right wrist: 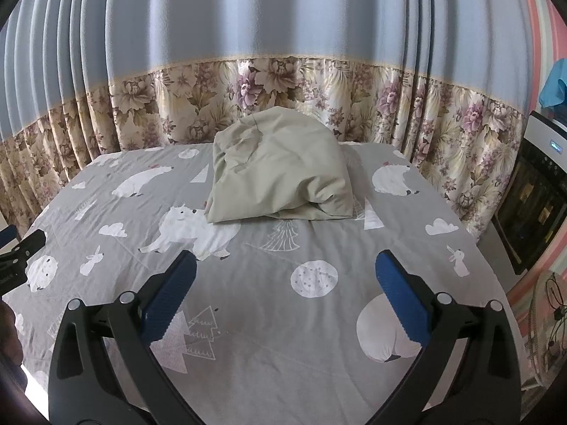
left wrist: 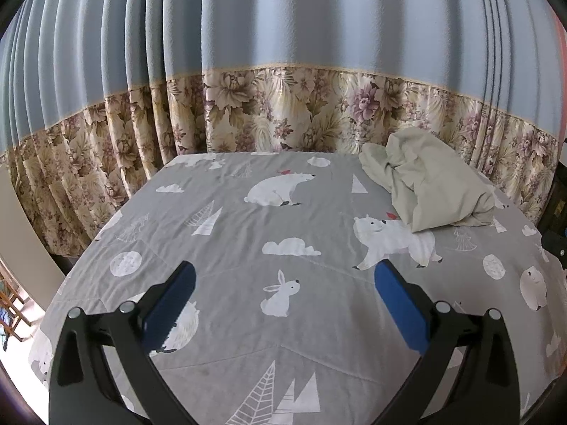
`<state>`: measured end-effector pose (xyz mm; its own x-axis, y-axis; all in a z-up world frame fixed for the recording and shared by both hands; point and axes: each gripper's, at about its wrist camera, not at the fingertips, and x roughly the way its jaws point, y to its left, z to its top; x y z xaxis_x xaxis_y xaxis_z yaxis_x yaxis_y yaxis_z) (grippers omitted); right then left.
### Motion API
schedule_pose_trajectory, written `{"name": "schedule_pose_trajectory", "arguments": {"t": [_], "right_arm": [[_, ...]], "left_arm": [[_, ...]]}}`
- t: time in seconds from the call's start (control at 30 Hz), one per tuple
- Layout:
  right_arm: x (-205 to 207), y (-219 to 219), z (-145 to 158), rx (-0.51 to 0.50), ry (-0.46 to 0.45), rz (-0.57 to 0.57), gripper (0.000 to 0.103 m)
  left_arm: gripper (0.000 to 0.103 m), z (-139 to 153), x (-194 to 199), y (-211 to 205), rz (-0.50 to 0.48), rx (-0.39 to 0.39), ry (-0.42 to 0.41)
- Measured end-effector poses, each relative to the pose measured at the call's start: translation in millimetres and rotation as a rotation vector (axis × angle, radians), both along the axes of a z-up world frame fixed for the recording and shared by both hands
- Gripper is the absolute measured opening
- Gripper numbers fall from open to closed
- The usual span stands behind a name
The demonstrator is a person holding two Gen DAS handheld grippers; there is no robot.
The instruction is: Fold large clothes
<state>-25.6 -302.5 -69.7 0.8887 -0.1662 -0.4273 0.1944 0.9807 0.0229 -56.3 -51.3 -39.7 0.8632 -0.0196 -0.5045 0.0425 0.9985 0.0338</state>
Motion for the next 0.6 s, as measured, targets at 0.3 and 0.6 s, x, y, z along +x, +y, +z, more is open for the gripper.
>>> {"name": "schedule_pose_trajectory", "arguments": {"t": [0.3,0.6], "right_arm": [[-3.2,0.5,2.8,-0.009,-0.005,0.000,0.100],[-4.9,2.4,4.1,-0.008,-0.006,-0.003,0.100]], "left_arm": [[0.101,0.2,-0.8,-0.8,0.002,0.010,-0.005],[0.101,1.4,-3.1,-4.6,0.004,0.025,-0.012]]}}
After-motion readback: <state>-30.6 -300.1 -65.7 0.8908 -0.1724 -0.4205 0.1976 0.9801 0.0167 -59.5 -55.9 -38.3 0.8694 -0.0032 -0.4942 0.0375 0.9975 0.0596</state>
